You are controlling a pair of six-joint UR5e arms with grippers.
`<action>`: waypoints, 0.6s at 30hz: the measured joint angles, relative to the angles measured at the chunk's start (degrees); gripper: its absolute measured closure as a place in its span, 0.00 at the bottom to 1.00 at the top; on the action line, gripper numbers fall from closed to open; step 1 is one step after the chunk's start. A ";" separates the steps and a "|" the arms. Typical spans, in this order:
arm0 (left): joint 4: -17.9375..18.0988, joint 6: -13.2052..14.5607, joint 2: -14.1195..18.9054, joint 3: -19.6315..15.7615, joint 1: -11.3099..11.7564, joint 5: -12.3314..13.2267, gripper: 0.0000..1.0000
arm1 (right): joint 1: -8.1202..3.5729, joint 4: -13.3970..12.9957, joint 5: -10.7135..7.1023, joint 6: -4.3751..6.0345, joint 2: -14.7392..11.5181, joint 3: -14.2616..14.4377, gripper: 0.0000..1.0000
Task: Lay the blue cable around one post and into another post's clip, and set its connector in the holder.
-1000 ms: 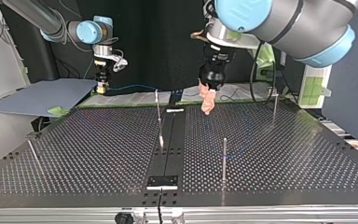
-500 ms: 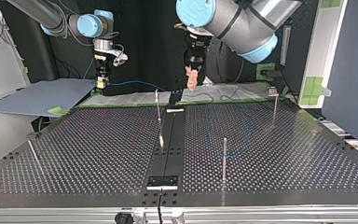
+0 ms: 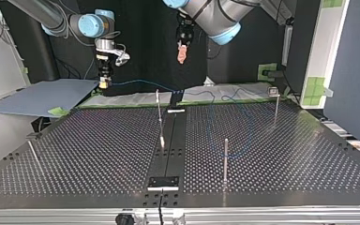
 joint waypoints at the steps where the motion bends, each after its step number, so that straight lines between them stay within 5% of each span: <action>1: 0.54 -0.44 -0.55 -0.56 -0.55 -0.06 0.00 | 0.15 0.00 -0.08 -0.02 0.00 0.00 1.00; 10: 6.13 -3.39 -6.15 -6.17 -5.43 -1.28 0.00 | 1.86 0.45 -1.69 -0.26 -1.08 0.02 1.00; 18: 10.94 -1.76 -10.95 -10.93 -2.70 -2.53 0.00 | 3.84 2.06 -2.02 -0.41 -2.84 0.05 1.00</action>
